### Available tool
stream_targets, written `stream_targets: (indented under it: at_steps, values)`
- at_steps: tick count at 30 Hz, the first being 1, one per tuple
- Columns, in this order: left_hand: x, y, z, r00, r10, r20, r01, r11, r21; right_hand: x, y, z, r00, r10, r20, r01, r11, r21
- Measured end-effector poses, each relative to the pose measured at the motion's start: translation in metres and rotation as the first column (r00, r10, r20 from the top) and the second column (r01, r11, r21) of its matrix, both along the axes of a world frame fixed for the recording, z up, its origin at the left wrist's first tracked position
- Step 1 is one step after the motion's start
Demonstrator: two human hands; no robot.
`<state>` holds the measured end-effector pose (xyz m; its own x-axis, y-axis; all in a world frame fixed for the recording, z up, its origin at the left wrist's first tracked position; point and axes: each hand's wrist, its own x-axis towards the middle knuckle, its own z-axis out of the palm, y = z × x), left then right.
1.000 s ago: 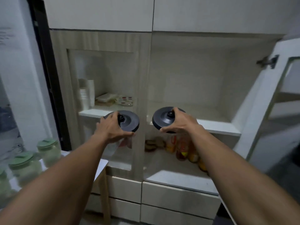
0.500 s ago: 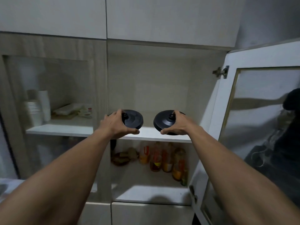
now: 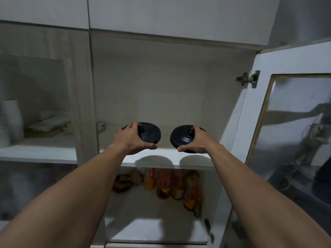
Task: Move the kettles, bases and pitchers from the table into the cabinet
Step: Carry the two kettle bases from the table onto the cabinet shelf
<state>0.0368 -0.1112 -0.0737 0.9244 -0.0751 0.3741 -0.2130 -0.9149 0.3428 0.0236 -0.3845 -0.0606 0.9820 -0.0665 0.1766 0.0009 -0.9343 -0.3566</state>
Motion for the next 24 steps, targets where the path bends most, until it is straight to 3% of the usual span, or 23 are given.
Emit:
stream_targets:
  at_steps: [12,18,24]
  values:
    - [0.149,-0.027,-0.031,0.992,-0.101,-0.070,0.097,0.993,-0.059,0.120,-0.017,-0.024,0.991,-0.110,-0.071,0.113,0.993,0.042]
    - [0.224,-0.048,-0.046,0.988,-0.050,-0.148,0.038,0.996,-0.085,0.196,-0.046,-0.031,0.981,-0.178,-0.081,0.179,0.984,-0.002]
    - [0.297,-0.083,-0.075,0.965,-0.030,-0.260,-0.006,0.991,-0.136,0.278,-0.063,-0.063,0.979,-0.141,-0.147,0.147,0.989,0.026]
